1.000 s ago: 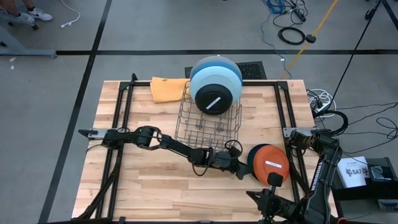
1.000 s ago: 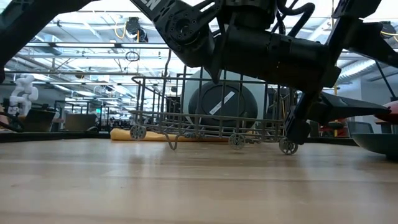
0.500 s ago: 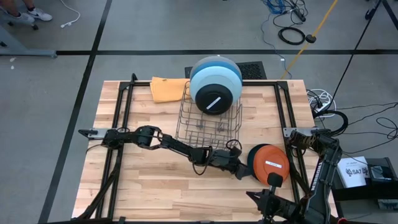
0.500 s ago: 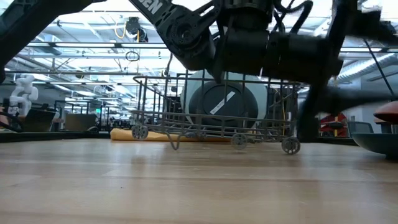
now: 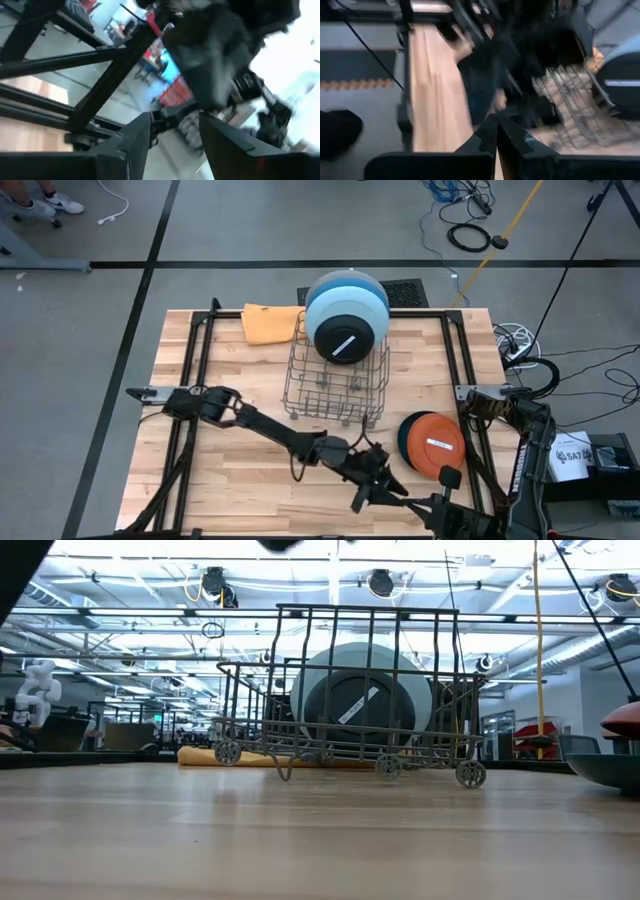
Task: Sort dishes
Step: Put the orange plate into the dish rack
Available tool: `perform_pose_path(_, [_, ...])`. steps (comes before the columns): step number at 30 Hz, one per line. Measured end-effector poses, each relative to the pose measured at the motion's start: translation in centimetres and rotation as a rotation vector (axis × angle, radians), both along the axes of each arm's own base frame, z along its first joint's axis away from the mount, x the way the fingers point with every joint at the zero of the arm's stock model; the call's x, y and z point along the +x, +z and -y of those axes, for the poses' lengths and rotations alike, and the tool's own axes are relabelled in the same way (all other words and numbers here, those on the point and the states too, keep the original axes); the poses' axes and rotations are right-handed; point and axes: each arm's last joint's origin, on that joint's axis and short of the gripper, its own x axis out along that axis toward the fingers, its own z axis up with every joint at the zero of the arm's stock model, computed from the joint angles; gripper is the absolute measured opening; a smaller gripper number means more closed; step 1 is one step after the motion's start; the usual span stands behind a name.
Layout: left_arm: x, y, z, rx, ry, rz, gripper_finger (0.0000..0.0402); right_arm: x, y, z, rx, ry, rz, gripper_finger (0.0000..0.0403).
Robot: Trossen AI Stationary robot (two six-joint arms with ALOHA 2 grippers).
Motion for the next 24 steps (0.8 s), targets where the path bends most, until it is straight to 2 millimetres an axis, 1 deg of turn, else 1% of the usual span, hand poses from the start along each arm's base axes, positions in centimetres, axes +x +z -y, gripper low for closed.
perform_pose_path(1, [-0.4, 0.8, 0.2, 0.035, -0.008, 0.004, 0.0168, -0.1, 0.0, 0.1, -0.007, 0.0, -0.004, 0.0])
perform_pose_path(2, [-1.0, 2.1, 0.1, 0.075, -0.008, 0.006, 0.0163, -0.1, -0.1, 0.1, -0.014, 0.003, -0.012, 0.0])
perform_pose_path(5, [-3.4, 7.1, -0.7, 0.214, 0.047, 0.023, 0.0151, 0.0, -0.1, -0.1, -0.003, 0.003, 0.001, 0.0])
perform_pose_path(6, [-4.4, 8.5, -0.9, 0.273, 0.089, 0.014, 0.0147, 0.0, -0.1, -0.1, -0.006, 0.003, 0.003, 0.0])
perform_pose_path(8, [-6.5, 10.5, -1.2, 0.394, 0.196, 0.001, 0.0138, 0.0, -0.1, -0.1, -0.004, 0.003, 0.008, 0.0])
perform_pose_path(10, [-8.5, 11.6, -1.9, 0.513, 0.315, -0.047, 0.013, 0.0, -0.1, -0.1, -0.006, 0.003, 0.009, 0.0])
perform_pose_path(12, [-11.0, 13.4, -2.7, 0.592, 0.424, -0.06, 0.0122, 0.1, 0.0, 0.0, -0.011, -0.003, 0.019, 0.0])
perform_pose_path(14, [-13.4, 14.9, -3.5, 0.62, 0.524, -0.052, 0.0117, 0.6, -0.1, 0.3, 0.009, -0.03, 0.022, 0.0])
perform_pose_path(15, [-14.6, 15.2, -3.8, 0.629, 0.56, -0.049, 0.0116, 1.1, -0.2, 0.4, 0.02, -0.047, 0.015, 0.0])
perform_pose_path(17, [-16.5, 14.7, -4.1, 0.644, 0.605, -0.072, 0.0116, 2.0, -0.8, 0.7, 0.039, -0.084, -0.024, 0.0])
perform_pose_path(20, [-19.1, 12.5, -4.1, 0.68, 0.658, -0.122, 0.0116, 4.0, -2.6, 1.0, 0.077, -0.15, -0.164, 0.0])
perform_pose_path(22, [-20.8, 11.1, -3.9, 0.652, 0.693, -0.126, 0.0115, 5.4, -3.8, 1.4, 0.118, -0.206, -0.27, 0.0])
perform_pose_path(24, [-22.0, 9.3, -3.7, 0.617, 0.699, -0.121, 0.0115, 6.9, -5.1, 1.9, 0.152, -0.267, -0.346, 0.0])
